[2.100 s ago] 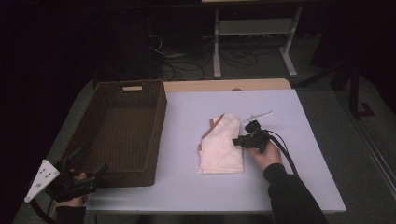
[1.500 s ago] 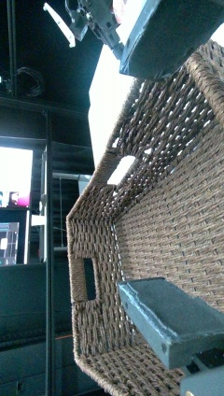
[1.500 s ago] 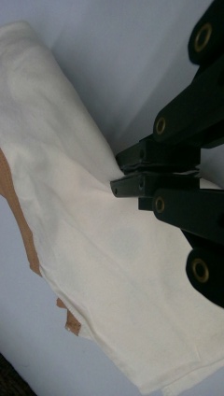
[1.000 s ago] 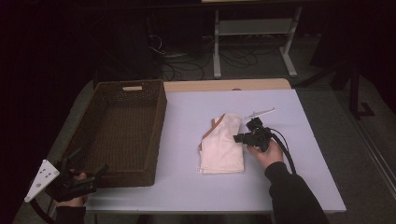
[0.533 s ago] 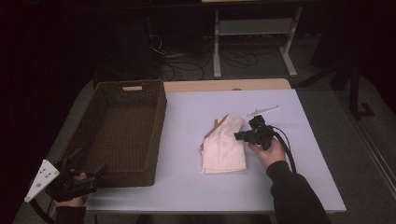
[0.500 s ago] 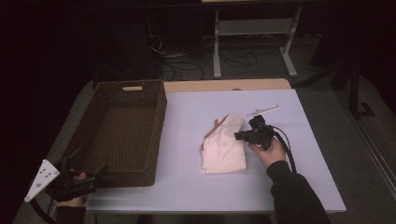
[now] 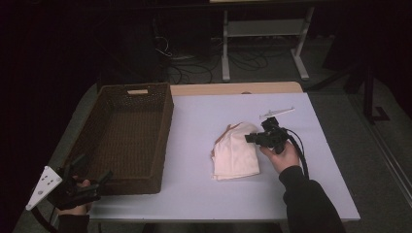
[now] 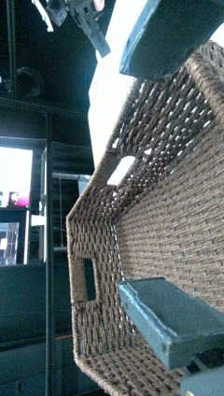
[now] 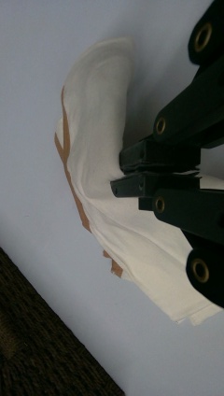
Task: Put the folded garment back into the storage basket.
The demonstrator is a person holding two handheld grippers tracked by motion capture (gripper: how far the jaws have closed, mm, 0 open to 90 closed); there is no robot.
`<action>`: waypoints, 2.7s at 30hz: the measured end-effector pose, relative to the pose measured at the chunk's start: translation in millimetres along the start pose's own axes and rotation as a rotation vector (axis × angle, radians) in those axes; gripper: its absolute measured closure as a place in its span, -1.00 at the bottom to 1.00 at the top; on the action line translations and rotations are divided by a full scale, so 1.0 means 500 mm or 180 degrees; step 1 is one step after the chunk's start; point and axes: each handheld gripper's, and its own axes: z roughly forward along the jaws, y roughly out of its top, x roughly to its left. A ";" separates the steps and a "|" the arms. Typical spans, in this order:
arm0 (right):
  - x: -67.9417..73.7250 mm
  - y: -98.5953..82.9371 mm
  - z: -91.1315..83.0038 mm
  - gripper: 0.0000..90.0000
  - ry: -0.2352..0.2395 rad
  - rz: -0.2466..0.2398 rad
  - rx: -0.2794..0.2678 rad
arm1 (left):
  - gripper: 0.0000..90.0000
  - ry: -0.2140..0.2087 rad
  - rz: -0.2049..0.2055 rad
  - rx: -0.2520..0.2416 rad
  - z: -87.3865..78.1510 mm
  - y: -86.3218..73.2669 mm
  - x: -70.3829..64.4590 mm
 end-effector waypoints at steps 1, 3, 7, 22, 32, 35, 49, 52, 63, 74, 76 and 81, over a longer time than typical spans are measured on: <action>0.001 0.001 -0.001 0.90 -0.0006 -0.0011 -0.0004 | -1.00 0.0000 -0.0001 -0.0001 0.000 0.000 0.000; 0.003 0.005 -0.004 0.90 0.0009 0.0003 -0.0008 | -1.00 -0.0004 0.0003 0.0003 0.001 0.000 0.000; 0.008 0.013 -0.011 0.90 -0.0002 -0.0031 -0.0020 | -1.00 0.0001 -0.0002 -0.0003 0.001 0.000 0.000; 0.014 0.040 -0.033 0.90 -0.0026 -0.0058 -0.0064 | -1.00 0.0003 -0.0002 -0.0002 0.001 0.000 0.000; 0.014 0.058 -0.051 0.90 -0.0015 -0.0060 -0.0142 | -1.00 0.0007 0.0003 0.0003 0.001 0.000 0.000; 0.013 0.065 -0.055 0.90 -0.0020 -0.0070 -0.0154 | -1.00 0.0007 0.0000 0.0003 0.001 0.000 0.000; 0.030 0.114 -0.078 0.90 -0.0013 -0.0172 -0.0245 | -1.00 0.0010 -0.0001 0.0001 0.001 0.000 0.000; 0.034 0.121 -0.082 0.90 0.0006 -0.0173 -0.0274 | -1.00 0.0012 0.0000 0.0000 0.001 0.000 0.000; 0.051 0.147 -0.087 0.90 -0.0010 -0.0255 -0.0305 | -1.00 0.0011 -0.0001 0.0002 0.001 0.000 0.000; 0.072 0.179 -0.097 0.90 0.0018 -0.0329 -0.0362 | -1.00 0.0009 0.0000 0.0002 0.000 0.000 0.000; 0.075 0.184 -0.099 0.90 0.0013 -0.0350 -0.0374 | -1.00 0.0011 0.0001 0.0002 0.000 0.000 0.000; 0.084 0.199 -0.106 0.90 0.0029 -0.0388 -0.0411 | -1.00 0.0012 0.0001 -0.0001 0.000 0.000 0.000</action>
